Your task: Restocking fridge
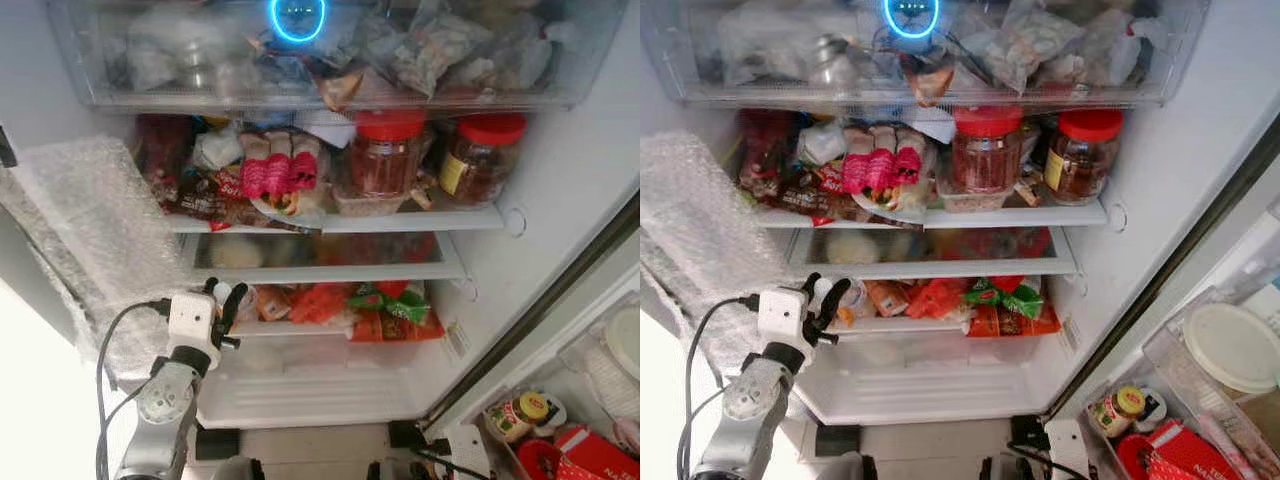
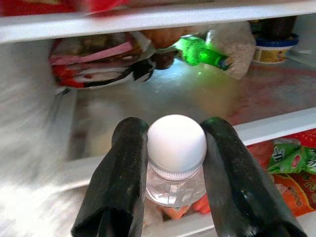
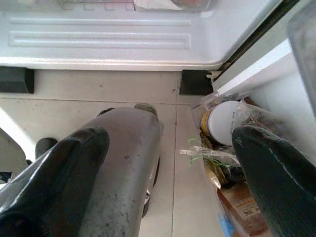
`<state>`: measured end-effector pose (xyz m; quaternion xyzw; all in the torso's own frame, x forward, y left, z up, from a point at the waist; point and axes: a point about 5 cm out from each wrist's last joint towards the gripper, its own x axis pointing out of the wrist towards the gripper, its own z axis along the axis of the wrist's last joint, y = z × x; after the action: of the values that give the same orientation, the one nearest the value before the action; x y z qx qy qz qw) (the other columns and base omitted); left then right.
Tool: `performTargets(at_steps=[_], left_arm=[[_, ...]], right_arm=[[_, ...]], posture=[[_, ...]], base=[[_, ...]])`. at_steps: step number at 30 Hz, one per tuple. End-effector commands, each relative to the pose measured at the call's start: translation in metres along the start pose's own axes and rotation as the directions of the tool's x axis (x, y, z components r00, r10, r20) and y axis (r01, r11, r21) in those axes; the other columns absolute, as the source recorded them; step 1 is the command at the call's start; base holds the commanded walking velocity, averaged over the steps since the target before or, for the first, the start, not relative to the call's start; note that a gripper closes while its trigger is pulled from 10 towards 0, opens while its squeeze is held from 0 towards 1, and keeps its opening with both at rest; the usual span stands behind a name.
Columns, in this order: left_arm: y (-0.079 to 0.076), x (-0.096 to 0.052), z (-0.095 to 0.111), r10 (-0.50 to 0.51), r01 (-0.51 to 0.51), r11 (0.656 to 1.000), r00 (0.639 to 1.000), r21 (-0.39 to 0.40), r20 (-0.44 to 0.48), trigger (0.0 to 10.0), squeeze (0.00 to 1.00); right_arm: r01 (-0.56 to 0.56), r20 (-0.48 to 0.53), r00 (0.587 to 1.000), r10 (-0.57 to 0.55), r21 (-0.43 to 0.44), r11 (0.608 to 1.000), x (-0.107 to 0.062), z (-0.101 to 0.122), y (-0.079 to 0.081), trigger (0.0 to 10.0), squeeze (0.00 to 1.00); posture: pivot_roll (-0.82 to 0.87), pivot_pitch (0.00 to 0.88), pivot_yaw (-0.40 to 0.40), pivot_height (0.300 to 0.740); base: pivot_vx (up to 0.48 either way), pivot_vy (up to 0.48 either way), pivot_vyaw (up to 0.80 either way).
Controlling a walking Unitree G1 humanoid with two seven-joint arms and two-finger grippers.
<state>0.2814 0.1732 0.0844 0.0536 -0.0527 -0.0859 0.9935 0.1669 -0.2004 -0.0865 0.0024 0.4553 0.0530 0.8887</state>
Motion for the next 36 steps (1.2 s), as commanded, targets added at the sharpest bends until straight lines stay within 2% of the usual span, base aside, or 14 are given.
performTargets(at_steps=[1, 16, 24, 29, 31, 33, 36], left_arm=[[-0.002, 0.002, 0.005, -0.011, 0.011, 1.000, 1.000, -0.005, 0.024, 10.0, 0.00], [-0.003, 0.003, 0.005, -0.027, 0.027, 1.000, 0.999, -0.001, 0.023, 10.0, 0.00], [-0.013, 0.005, 0.019, -0.102, 0.095, 0.993, 0.991, 0.075, 0.086, 10.0, 0.00], [-0.013, 0.005, 0.020, -0.108, 0.101, 0.991, 0.990, 0.082, 0.088, 10.0, 0.00], [-0.015, 0.006, 0.028, -0.123, 0.112, 0.989, 0.986, 0.096, 0.116, 10.0, 0.00], [-0.017, 0.007, 0.047, -0.155, 0.130, 0.981, 0.971, 0.141, 0.184, 10.0, 0.00], [-0.018, 0.009, 0.056, -0.158, 0.127, 0.981, 0.963, 0.150, 0.217, 10.0, 0.00]], right_arm=[[0.000, -0.043, 0.999, 0.000, -0.005, 1.000, -0.002, -0.011, 0.000, 10.0, 0.00], [0.004, -0.044, 0.999, -0.003, 0.010, 1.000, -0.002, -0.011, 0.000, 10.0, 0.00], [0.003, -0.043, 0.999, -0.002, 0.012, 1.000, -0.002, -0.011, 0.000, 10.0, 0.00], [0.003, -0.044, 0.999, -0.002, 0.011, 1.000, -0.002, -0.011, 0.000, 10.0, 0.00], [0.003, -0.044, 0.999, -0.003, 0.012, 1.000, -0.002, -0.011, 0.000, 10.0, 0.00], [0.004, -0.044, 0.999, -0.004, 0.013, 1.000, -0.002, -0.012, 0.000, 10.0, 0.00], [0.004, -0.044, 0.999, -0.003, 0.012, 1.000, -0.002, -0.011, 0.000, 10.0, 0.00]], posture=[[-0.09, 0.073, -0.023, 0.648], [-0.09, 0.069, -0.025, 0.648], [-0.09, 0.068, -0.024, 0.648], [-0.09, 0.068, -0.024, 0.648], [-0.09, 0.069, -0.022, 0.648], [-0.09, 0.071, -0.023, 0.648], [-0.09, 0.072, -0.024, 0.648]], base=[[0.270, 0.000, 0.00], [0.277, 0.000, 0.00], [0.102, 0.000, 0.00], [0.000, 0.000, 0.00], [0.000, 0.000, 0.00], [0.000, 0.000, 0.00], [0.000, 0.000, 0.00]])
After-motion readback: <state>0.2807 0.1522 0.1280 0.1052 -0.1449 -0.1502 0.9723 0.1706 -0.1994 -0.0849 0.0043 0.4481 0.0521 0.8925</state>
